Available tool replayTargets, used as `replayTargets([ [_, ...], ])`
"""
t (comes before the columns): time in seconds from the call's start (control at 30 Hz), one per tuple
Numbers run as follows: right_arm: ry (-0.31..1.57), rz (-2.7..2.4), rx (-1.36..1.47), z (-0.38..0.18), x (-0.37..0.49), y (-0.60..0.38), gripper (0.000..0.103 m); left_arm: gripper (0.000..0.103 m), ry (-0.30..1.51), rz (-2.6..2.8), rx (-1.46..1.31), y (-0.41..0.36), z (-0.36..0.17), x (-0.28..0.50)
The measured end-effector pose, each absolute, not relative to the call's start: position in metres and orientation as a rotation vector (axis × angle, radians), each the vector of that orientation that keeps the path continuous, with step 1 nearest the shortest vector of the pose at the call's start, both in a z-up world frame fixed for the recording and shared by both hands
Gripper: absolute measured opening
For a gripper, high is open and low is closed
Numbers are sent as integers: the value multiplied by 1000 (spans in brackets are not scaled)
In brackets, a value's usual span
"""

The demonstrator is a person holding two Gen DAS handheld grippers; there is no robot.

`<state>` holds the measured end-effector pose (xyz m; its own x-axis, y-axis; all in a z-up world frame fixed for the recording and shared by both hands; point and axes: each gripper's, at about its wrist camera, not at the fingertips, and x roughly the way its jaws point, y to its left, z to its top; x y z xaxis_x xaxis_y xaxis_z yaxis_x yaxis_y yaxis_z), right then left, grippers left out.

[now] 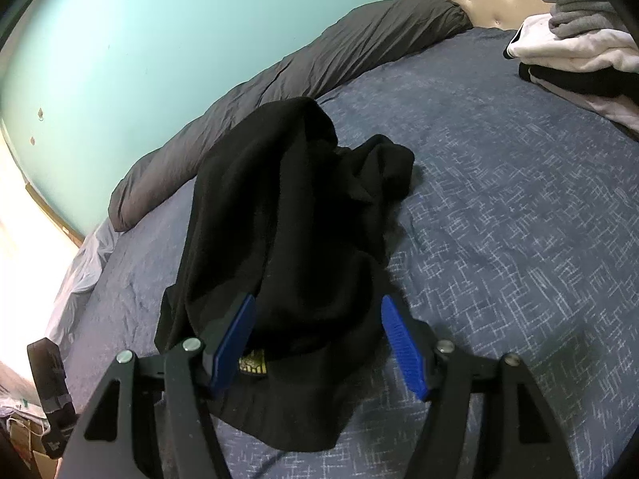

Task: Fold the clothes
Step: 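Reach the left tool to the black garment's edge near the label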

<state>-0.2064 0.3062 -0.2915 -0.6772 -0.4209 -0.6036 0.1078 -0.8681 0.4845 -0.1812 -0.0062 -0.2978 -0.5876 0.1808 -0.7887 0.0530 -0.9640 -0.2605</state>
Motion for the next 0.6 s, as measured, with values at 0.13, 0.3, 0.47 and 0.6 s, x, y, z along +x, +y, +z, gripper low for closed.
replayTargets([
  [0.13,-608,-2562,1080,-293,-209,310,67,102,-428,2683,-1396,-2,-300,-186],
  [0.3,-636,-2553,1094,-296,-210,313,67,102,-449,2647,-1411,1,-304,-190],
  [0.47,-649,-2542,1099,-297,-210,311,67,102,-453,2614,-1473,2,-310,-194],
  [0.6,-669,-2542,1097,-296,-211,312,67,102,-432,2613,-1505,5,-312,-197],
])
